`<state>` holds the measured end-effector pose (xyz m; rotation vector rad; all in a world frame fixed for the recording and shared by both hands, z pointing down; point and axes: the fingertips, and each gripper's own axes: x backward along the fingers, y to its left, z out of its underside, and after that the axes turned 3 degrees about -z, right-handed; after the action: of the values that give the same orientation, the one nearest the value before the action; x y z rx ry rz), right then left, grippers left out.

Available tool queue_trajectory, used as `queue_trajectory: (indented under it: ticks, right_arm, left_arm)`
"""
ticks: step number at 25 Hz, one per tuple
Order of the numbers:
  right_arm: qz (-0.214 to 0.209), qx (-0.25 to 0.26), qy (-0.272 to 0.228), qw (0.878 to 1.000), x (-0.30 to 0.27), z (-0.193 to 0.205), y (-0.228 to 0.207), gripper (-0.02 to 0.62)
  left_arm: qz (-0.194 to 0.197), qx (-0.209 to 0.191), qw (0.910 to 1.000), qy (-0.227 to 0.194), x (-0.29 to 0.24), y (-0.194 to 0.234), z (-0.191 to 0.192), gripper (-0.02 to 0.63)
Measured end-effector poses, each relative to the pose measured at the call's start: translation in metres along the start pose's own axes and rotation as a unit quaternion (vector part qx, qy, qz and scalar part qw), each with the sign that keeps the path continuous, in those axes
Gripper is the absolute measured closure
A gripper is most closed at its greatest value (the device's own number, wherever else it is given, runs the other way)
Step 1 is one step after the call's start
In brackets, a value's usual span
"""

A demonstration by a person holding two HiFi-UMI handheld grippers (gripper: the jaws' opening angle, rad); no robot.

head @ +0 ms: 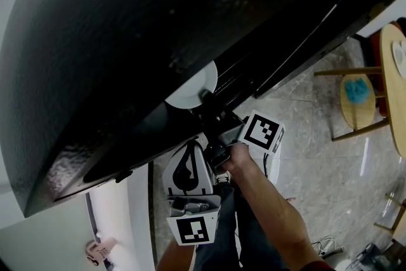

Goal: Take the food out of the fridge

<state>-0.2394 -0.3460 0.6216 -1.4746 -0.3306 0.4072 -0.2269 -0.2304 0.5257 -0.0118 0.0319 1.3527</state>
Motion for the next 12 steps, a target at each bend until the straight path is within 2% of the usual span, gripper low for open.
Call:
queue_trajectory:
  ticks: [3,7,12]
  right_arm:
    - [0.003,-0.006,-0.002,1.000,0.0016,0.0003,-0.0016,0.563]
    - [-0.020,-0.002,-0.001,1.000,0.0001,0.0007,0.0059,0.563]
    - [-0.025,-0.007,-0.001,1.000,0.0010,0.0010,0.0077,0.563]
  left_arm:
    - [0.000,0.000,1.0000,0.001,0.0006,0.0004,0.0010,0.592]
    - [0.001,0.000,1.0000,0.000,0.0017,0.0006,-0.0004,0.594]
    - [0.002,0.002,1.0000,-0.001,0.0013,0.0003,-0.0009,0.592]
